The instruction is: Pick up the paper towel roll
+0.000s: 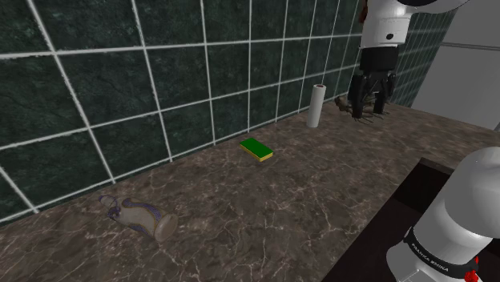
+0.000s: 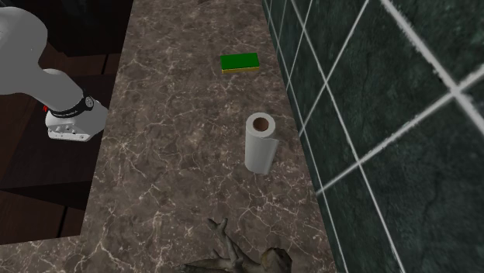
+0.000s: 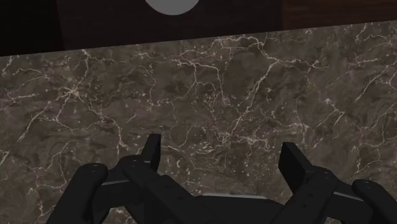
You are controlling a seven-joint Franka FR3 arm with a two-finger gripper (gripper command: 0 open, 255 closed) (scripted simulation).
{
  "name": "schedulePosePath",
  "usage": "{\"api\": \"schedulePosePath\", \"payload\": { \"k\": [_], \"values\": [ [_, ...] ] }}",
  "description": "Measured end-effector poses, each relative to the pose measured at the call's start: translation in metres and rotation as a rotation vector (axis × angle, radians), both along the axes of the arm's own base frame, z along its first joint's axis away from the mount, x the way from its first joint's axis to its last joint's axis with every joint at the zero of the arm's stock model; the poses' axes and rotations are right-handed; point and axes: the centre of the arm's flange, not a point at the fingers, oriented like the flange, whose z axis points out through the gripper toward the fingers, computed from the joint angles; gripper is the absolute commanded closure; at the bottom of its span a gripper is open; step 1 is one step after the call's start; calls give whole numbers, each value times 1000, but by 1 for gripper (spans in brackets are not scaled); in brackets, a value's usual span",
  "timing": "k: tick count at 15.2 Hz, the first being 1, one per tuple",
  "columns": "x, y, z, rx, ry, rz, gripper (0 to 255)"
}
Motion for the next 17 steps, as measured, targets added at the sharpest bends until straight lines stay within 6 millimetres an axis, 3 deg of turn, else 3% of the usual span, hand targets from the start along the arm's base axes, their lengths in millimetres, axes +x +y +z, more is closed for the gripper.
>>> {"api": "schedulePosePath", "payload": {
  "k": [4,17],
  "values": [
    [19,-15,-4,-2,-7,-8,0],
    [142,-119,-27,-18,-57,-53,0]
  ]
}}
